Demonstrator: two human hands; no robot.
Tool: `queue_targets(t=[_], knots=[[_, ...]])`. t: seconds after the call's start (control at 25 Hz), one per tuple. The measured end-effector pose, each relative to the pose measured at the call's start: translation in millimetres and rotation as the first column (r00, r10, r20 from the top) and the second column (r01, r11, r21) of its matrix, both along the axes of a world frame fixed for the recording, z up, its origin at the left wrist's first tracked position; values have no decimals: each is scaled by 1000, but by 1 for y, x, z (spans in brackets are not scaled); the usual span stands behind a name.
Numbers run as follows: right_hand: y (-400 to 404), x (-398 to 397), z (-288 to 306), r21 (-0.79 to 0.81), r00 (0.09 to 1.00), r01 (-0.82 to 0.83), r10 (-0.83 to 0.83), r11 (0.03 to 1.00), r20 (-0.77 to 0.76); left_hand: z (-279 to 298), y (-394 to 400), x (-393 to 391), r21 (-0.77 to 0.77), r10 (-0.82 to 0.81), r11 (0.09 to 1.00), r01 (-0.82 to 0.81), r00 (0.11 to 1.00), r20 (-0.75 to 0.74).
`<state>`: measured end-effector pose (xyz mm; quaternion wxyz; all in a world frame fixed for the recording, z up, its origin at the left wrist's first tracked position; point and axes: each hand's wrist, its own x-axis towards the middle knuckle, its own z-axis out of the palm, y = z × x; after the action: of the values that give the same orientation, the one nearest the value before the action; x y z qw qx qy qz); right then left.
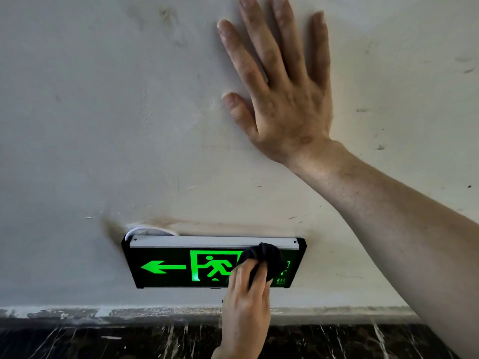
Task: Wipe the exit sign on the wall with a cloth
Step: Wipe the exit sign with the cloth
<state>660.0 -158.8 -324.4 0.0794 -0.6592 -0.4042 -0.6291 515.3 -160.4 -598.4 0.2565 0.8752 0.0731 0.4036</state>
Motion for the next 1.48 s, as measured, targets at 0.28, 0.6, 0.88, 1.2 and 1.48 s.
queue_targets(t=[0.28,0.6,0.88,1.2,1.48], knots=[[-1,-2,1,1,1000,-22,22,1000,-8,3,-28,18,9,-84,996,84,996,-32],[1,-1,-1,38,999,-43,42,998,15,-12,-51,23,-120,-114,988,99,986,-119],[0,-1,0,51,998,-59,58,997,23,-34,-49,21,-181,18,983,-34,996,-87],[1,-2,-2,70,999,-41,38,997,39,-51,-47,15,-489,256,828,-274,961,-104],[0,-2,-2,62,999,-16,14,998,37,-36,-38,12,-879,399,336,-339,896,-194]])
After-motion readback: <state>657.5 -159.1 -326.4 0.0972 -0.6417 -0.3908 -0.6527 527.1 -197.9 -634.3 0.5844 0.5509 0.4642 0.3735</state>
